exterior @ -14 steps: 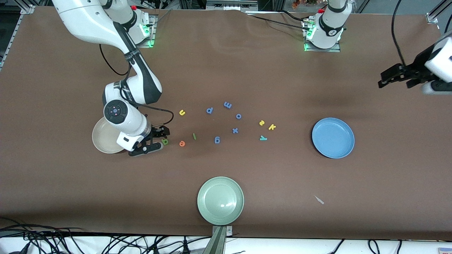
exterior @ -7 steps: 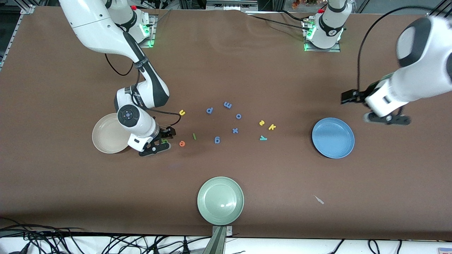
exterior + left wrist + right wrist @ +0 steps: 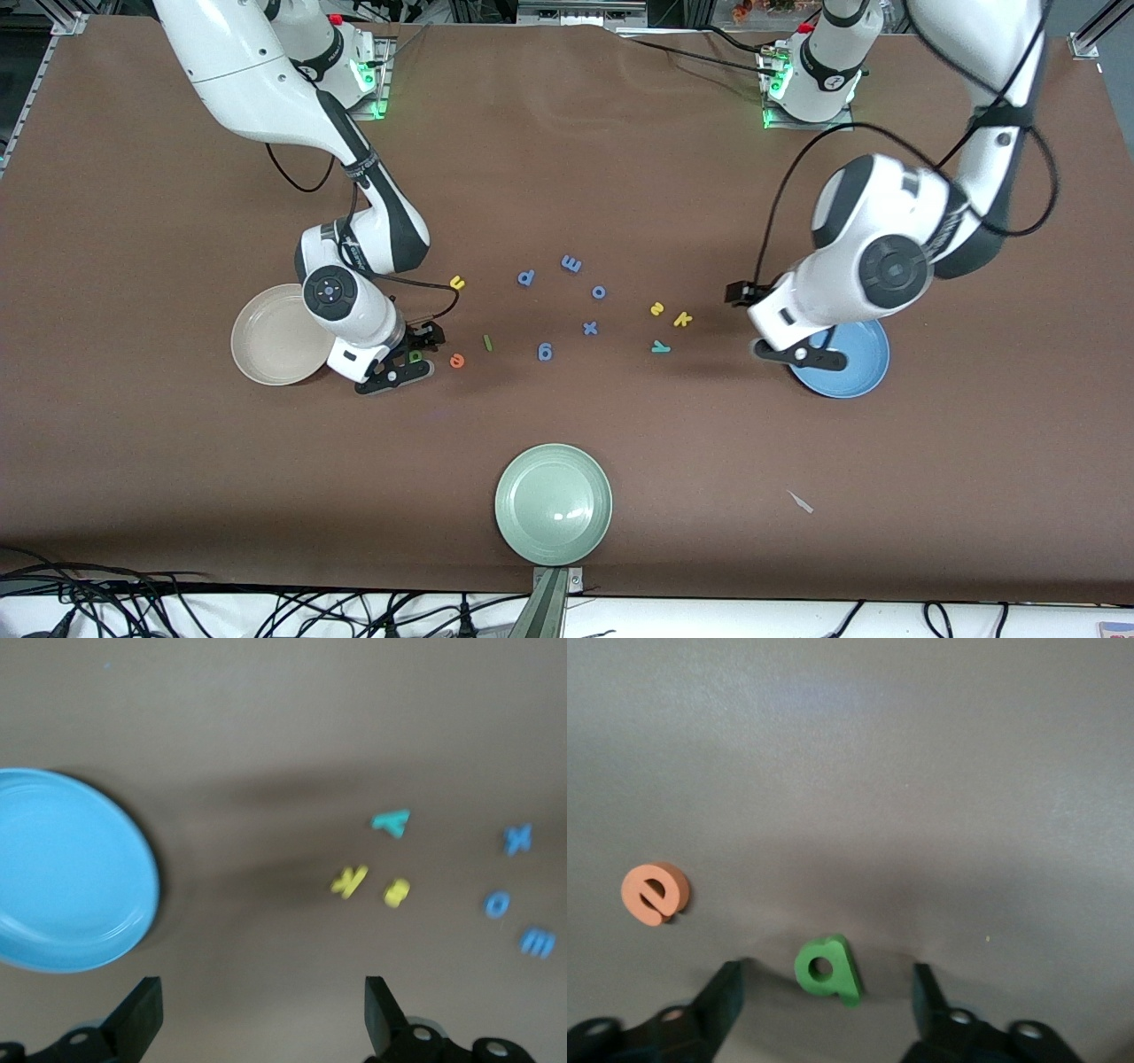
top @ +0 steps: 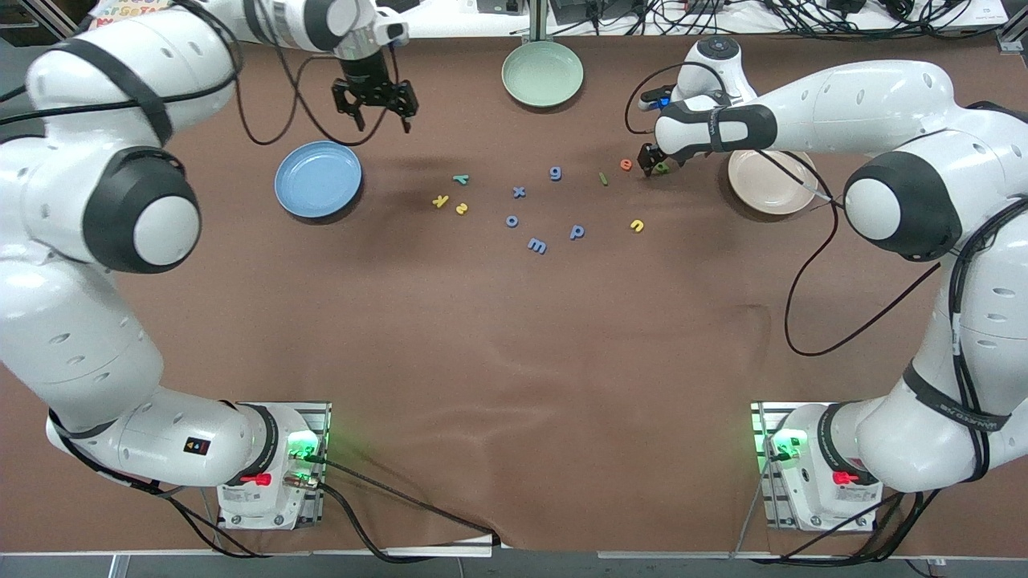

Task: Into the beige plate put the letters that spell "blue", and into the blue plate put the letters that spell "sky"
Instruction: 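Grasp the green a with the right gripper while the left gripper reaches letters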

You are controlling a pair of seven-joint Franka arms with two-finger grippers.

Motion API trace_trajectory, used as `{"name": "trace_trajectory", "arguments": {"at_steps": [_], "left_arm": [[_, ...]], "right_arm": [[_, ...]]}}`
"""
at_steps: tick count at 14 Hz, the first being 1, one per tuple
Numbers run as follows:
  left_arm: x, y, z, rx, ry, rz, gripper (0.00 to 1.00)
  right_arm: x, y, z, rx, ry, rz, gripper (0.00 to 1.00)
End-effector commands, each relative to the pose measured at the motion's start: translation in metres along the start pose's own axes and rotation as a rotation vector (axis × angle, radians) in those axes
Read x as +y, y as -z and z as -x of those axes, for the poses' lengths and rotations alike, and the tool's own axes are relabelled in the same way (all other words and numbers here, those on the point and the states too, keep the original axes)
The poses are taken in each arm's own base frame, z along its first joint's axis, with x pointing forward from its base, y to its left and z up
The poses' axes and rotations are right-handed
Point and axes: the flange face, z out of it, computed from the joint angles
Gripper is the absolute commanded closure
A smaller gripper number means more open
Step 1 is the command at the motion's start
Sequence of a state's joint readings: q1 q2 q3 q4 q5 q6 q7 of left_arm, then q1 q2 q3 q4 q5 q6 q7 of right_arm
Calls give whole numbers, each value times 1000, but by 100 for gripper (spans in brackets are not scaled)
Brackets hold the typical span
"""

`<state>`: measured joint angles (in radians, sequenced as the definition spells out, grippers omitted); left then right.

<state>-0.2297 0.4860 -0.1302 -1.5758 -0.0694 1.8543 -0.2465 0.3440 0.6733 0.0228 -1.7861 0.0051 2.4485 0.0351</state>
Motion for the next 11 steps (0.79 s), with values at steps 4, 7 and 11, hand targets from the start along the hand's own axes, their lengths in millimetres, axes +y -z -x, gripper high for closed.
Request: {"name": "trace_trajectory", "arguments": {"at_steps": [4,7,11], "left_arm": [[38,-47,-27,41,282,-19,0],[44,-63,-31,57,499,-9,0],[61,-96,-35,73,798,13,0]], "right_arm": [[-1,-5,7,-8,10,1,64],[-1,-5,6,-6,10,1,84],[1,8,0,15,12,1,88]]}}
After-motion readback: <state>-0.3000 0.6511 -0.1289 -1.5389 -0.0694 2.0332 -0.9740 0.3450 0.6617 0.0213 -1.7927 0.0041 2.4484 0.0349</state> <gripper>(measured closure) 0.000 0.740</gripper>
